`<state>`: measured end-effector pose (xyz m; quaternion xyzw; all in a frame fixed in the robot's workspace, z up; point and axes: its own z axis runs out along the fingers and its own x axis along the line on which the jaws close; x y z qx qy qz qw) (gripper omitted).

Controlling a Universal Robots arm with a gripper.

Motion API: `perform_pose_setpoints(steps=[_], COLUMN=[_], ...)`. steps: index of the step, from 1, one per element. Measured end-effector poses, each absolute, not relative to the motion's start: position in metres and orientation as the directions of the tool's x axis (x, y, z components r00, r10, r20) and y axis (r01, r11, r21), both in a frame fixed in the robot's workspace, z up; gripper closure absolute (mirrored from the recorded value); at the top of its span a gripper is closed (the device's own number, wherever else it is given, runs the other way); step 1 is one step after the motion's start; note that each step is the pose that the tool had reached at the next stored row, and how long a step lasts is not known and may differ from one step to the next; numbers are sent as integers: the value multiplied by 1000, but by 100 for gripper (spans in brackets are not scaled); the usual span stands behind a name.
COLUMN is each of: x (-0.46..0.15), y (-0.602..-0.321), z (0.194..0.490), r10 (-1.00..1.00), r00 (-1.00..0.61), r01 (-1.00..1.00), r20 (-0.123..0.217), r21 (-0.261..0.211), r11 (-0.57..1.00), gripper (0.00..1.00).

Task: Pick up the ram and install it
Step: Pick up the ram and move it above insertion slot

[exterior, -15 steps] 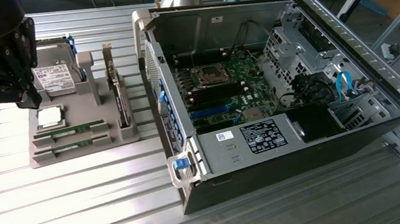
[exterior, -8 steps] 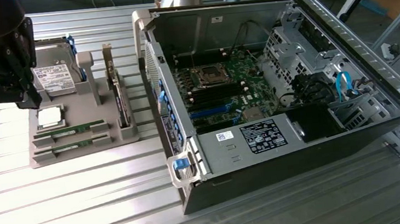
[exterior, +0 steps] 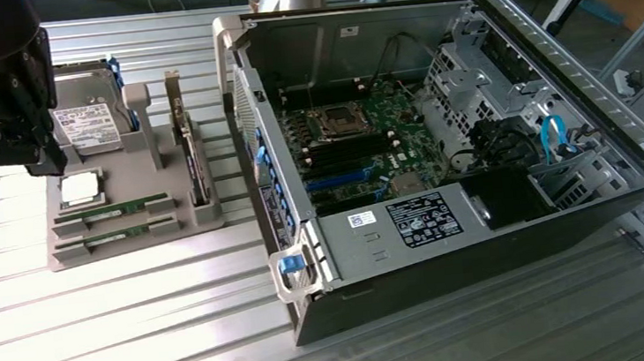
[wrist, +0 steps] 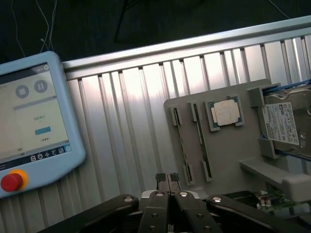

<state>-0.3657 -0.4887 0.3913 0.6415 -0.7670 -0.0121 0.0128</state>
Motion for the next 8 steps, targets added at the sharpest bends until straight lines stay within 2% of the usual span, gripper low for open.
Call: perform_pose_setpoints(steps=[8], x=[-366], y=[-489], z=[391], r10=[-989], r00=[-146], r01=[-989], r20=[4], r21=[35], r11=[146], gripper=[89])
